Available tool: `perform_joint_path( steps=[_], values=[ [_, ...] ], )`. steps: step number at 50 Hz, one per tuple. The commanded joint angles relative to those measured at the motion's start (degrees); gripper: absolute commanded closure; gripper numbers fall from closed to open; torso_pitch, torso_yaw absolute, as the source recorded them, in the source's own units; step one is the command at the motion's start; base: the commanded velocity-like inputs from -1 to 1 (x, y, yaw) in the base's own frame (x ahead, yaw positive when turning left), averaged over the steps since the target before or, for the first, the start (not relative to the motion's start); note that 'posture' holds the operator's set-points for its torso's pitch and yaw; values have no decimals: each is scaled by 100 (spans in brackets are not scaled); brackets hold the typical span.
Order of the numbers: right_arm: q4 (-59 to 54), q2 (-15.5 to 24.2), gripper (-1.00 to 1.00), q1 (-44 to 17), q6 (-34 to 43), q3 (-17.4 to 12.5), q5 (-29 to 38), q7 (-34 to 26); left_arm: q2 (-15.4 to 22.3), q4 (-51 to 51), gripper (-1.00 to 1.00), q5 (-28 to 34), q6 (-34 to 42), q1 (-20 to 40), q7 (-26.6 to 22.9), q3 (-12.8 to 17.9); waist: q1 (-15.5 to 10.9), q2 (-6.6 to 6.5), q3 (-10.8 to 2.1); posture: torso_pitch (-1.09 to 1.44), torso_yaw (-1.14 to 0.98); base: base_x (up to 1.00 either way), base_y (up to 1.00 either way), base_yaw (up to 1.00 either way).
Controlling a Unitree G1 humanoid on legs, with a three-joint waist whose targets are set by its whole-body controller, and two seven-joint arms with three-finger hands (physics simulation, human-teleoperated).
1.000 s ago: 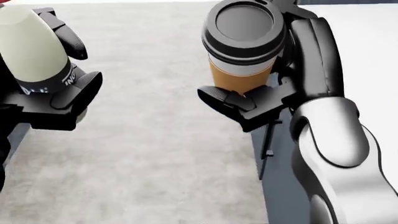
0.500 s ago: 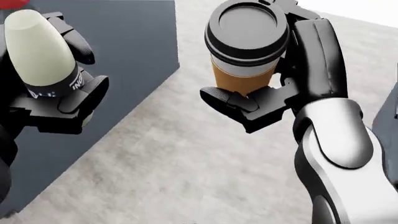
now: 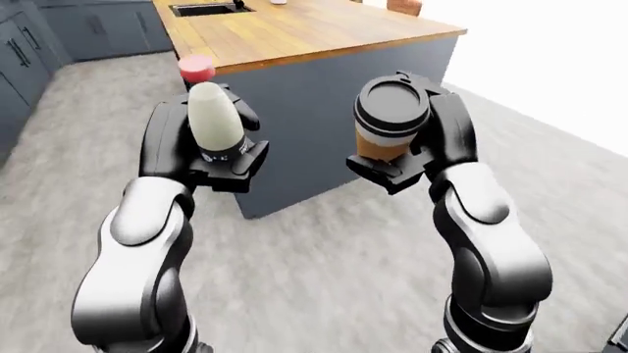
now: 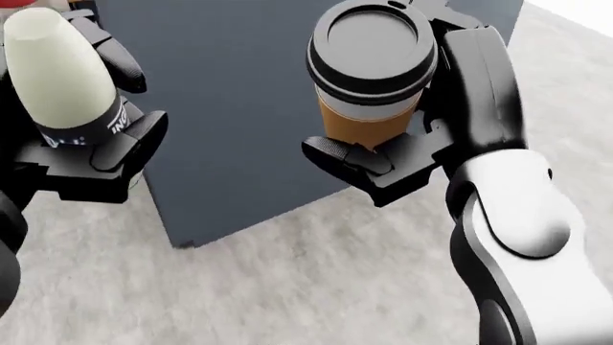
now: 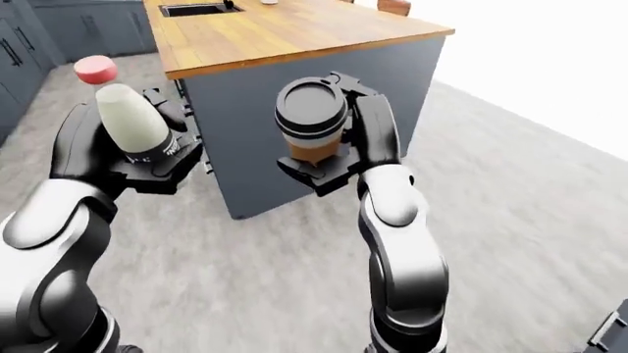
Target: Move the drinks to the dining counter.
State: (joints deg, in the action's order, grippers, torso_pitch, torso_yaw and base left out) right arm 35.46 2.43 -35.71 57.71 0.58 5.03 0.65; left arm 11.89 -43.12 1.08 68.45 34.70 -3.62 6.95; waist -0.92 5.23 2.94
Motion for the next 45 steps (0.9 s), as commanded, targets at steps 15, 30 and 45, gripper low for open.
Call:
perform_joint_path(
  steps=[15, 30, 45],
  values=[
    [114, -8, 98, -99, -183, -69, -4, 38, 30, -151, 100, 159, 50, 374, -157, -14, 282, -1265, -149, 0, 0, 81, 10, 0],
    [100, 43, 100, -93, -170, -154, -137, 145, 47, -153, 100, 124, 78, 426, -146, 37, 594, -313, -81, 0, 0, 71, -39, 0],
    [104, 72, 99, -136, -169, -172, -232, 245, 66, -128, 100, 98, 52, 406, -142, 32, 74, -997, -142, 0, 0, 5, -100, 0]
  ],
)
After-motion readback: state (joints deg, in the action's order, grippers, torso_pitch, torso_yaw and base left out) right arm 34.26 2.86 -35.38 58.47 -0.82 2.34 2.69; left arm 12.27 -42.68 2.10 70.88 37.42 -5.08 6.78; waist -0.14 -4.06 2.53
